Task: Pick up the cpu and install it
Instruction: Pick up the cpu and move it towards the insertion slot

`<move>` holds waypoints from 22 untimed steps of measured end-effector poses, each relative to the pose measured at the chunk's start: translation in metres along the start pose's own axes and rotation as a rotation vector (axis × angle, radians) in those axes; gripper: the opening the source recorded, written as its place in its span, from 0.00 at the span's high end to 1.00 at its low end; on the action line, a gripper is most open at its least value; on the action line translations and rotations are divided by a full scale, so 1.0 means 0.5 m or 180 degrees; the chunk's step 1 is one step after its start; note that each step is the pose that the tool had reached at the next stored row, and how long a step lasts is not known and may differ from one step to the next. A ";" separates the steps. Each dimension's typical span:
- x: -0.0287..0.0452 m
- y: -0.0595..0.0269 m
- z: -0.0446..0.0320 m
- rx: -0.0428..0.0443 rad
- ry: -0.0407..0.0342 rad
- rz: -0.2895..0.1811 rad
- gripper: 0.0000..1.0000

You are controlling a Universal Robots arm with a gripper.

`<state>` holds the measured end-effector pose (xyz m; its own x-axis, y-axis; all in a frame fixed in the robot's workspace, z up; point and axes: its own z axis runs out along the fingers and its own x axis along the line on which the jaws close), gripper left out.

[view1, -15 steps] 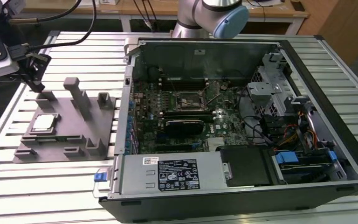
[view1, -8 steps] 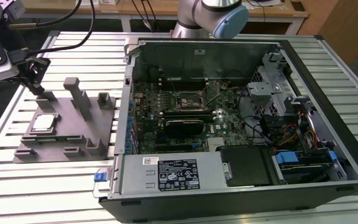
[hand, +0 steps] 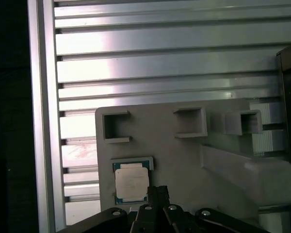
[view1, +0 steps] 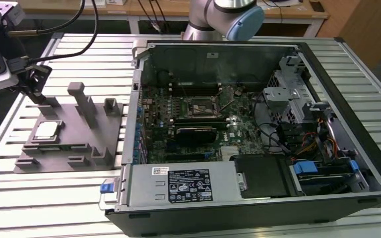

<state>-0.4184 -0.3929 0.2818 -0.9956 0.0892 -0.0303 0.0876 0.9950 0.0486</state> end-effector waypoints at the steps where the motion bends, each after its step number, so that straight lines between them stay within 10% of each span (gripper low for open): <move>1: 0.002 0.000 0.002 0.0000 0.0000 0.0000 0.89; 22: 0.035 -0.007 0.048 0.0011 -0.0001 0.0002 0.89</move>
<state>-0.4354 -0.3938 0.2571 -0.9955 0.0898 -0.0307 0.0884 0.9951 0.0451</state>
